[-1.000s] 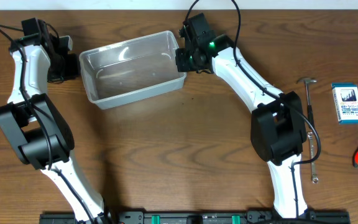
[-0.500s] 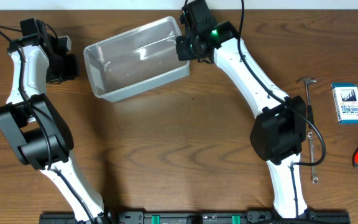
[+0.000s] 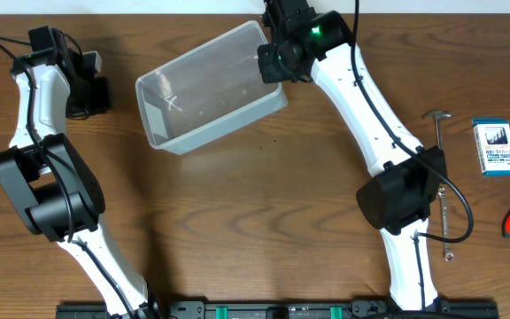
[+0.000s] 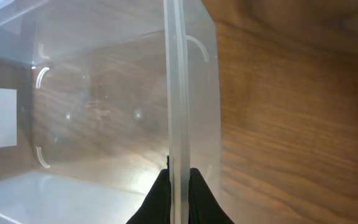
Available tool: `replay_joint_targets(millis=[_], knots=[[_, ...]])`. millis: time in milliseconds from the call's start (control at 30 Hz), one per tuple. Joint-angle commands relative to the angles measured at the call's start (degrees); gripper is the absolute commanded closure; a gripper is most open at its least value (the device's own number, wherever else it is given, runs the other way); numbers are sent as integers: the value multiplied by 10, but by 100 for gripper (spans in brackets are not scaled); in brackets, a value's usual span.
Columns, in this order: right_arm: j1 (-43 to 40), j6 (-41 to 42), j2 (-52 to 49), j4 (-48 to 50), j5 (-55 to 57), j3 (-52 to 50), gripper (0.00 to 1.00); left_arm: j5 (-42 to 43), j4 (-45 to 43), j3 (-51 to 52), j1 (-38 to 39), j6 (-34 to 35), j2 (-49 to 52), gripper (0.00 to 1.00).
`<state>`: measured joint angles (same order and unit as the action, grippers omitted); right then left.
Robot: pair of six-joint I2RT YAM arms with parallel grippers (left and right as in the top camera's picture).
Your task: Pack container
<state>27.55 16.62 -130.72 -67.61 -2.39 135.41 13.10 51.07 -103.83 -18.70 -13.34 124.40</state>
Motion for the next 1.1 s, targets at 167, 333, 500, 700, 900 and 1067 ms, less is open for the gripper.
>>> replay_joint_targets(millis=[167,333,500,700,900,1067], knots=[[-7,46,28,-49,-3,18,99,-6,26,5,-3,3,1,94],[-7,53,28,-62,8,18,99,5,67,5,-3,3,1,94],[-10,60,28,-73,22,18,99,39,87,5,-3,3,1,94],[-20,61,28,-85,26,18,99,58,91,5,-3,3,1,94],[-21,64,28,-94,26,18,99,63,94,5,-2,3,0,94],[-21,65,28,-119,26,18,99,105,98,5,-2,3,0,94]])
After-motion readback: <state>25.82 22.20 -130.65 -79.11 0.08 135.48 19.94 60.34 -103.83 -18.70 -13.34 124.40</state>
